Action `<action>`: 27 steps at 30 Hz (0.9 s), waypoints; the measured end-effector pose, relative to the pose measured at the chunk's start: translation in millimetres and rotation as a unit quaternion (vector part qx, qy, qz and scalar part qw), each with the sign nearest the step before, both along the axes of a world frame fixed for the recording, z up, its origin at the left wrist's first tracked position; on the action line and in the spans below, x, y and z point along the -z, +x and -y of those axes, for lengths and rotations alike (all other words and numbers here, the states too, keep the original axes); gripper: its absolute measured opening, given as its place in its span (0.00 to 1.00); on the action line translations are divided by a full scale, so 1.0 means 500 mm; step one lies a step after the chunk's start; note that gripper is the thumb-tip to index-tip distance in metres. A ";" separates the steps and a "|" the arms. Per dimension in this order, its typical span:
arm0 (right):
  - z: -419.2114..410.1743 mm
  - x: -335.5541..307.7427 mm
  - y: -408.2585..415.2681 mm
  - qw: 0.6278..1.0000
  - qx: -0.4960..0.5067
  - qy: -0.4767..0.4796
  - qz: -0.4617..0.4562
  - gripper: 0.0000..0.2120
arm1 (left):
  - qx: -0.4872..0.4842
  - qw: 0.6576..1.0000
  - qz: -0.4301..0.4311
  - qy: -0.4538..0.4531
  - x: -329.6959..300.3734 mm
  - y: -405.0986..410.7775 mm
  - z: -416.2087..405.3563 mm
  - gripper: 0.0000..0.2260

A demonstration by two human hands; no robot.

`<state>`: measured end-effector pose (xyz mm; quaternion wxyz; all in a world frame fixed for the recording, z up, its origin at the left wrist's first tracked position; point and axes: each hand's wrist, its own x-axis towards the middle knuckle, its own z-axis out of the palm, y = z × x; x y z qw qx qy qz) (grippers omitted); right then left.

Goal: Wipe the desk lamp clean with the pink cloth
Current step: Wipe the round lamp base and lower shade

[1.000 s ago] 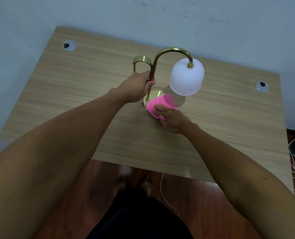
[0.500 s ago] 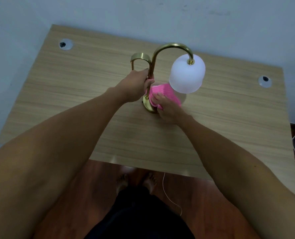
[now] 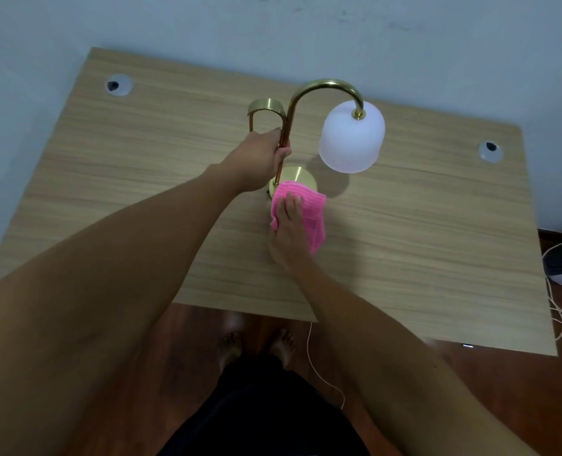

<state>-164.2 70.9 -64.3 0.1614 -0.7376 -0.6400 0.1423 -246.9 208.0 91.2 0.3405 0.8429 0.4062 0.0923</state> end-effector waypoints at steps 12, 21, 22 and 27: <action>0.016 -0.021 0.157 0.993 -0.112 0.015 0.015 0.22 | 0.009 1.000 -0.006 0.013 0.002 0.000 -0.009 0.10; -0.089 -0.114 0.183 0.949 0.133 0.004 -0.286 0.17 | 0.010 1.000 0.000 0.015 0.008 -0.001 -0.010 0.11; -0.092 -0.104 0.178 0.953 0.120 -0.027 -0.278 0.17 | 0.010 1.000 0.001 0.015 0.008 -0.001 -0.010 0.11; -0.064 -0.040 0.103 0.986 0.119 -0.070 -0.090 0.23 | 0.010 1.000 0.004 0.016 0.011 -0.001 -0.009 0.11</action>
